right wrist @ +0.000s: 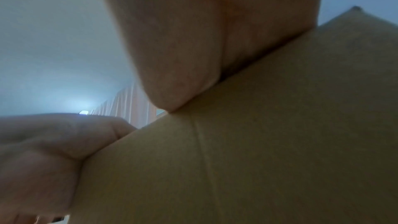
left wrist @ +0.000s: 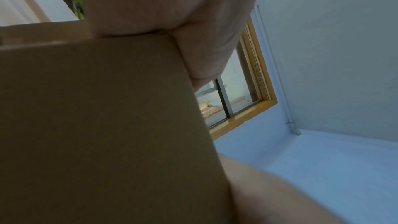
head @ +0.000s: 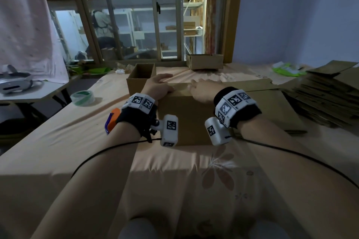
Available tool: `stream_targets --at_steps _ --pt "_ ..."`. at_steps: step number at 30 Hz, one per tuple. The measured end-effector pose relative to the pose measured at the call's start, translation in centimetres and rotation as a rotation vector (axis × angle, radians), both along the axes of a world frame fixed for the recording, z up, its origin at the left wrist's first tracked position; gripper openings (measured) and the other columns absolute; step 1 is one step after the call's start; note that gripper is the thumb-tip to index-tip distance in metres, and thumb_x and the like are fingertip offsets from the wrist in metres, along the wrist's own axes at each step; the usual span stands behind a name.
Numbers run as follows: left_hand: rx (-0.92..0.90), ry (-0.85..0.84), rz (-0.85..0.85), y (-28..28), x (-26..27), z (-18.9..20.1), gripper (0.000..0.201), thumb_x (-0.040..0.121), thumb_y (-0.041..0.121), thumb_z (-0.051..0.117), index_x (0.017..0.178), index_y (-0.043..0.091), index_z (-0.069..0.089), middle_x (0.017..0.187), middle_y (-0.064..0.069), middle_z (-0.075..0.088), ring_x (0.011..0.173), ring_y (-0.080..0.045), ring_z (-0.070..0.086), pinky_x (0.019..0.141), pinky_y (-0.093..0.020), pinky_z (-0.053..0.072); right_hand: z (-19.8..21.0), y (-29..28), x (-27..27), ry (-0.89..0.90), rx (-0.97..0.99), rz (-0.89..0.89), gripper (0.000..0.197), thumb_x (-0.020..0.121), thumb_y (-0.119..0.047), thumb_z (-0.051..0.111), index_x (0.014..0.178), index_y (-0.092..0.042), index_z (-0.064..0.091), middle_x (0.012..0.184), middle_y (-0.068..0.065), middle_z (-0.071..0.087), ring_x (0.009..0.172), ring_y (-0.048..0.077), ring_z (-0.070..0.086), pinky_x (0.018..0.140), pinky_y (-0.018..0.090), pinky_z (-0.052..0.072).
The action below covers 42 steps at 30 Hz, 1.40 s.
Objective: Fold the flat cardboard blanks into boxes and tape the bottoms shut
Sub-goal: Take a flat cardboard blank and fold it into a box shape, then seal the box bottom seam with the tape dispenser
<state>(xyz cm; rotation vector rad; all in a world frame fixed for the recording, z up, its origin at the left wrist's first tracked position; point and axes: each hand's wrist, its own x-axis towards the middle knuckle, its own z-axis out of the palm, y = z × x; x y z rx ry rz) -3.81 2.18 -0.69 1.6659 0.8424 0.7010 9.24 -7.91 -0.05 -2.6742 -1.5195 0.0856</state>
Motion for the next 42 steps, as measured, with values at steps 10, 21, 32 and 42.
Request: stream_targets --at_steps 10,21,32,42 --pt "0.178 0.041 -0.012 -1.7 -1.3 0.1 0.026 0.097 0.033 0.050 0.109 0.021 0.069 0.104 -0.008 0.068 0.093 -0.020 0.065 0.083 -0.031 0.057 1.1 -1.0 -3.3 -0.128 0.195 0.012 0.033 0.098 -0.016 0.032 0.114 -0.013 0.062 0.126 0.012 0.061 0.127 0.031 0.047 0.118 0.056 0.004" --pt "0.194 0.443 0.329 3.7 -10.2 -0.9 0.044 0.084 0.005 0.064 0.127 0.007 0.055 0.124 -0.022 0.060 0.106 -0.033 0.060 0.089 -0.037 0.048 2.0 -0.1 -4.6 -0.194 0.780 0.153 0.027 0.097 -0.022 0.044 0.114 -0.010 0.061 0.109 0.007 0.068 0.108 0.027 0.061 0.111 0.049 0.031" --pt "0.233 0.900 0.232 -0.8 -11.0 -3.1 0.047 0.099 0.021 0.049 0.134 -0.008 0.039 0.139 -0.020 0.045 0.131 -0.035 0.042 0.104 -0.034 0.032 0.9 1.3 -7.7 -0.077 0.721 0.202 0.018 0.093 -0.018 0.047 0.099 -0.007 0.060 0.094 0.010 0.065 0.087 0.029 0.062 0.081 0.045 0.052" --pt "-0.002 0.303 0.399 -0.1 -11.5 -5.0 0.035 0.095 -0.007 0.042 0.129 -0.018 0.042 0.124 -0.034 0.050 0.104 -0.044 0.055 0.083 -0.030 0.048 0.8 0.1 -7.7 -0.003 0.738 0.230 0.018 0.093 -0.017 0.049 0.106 -0.008 0.058 0.099 0.009 0.064 0.091 0.027 0.061 0.081 0.045 0.053"
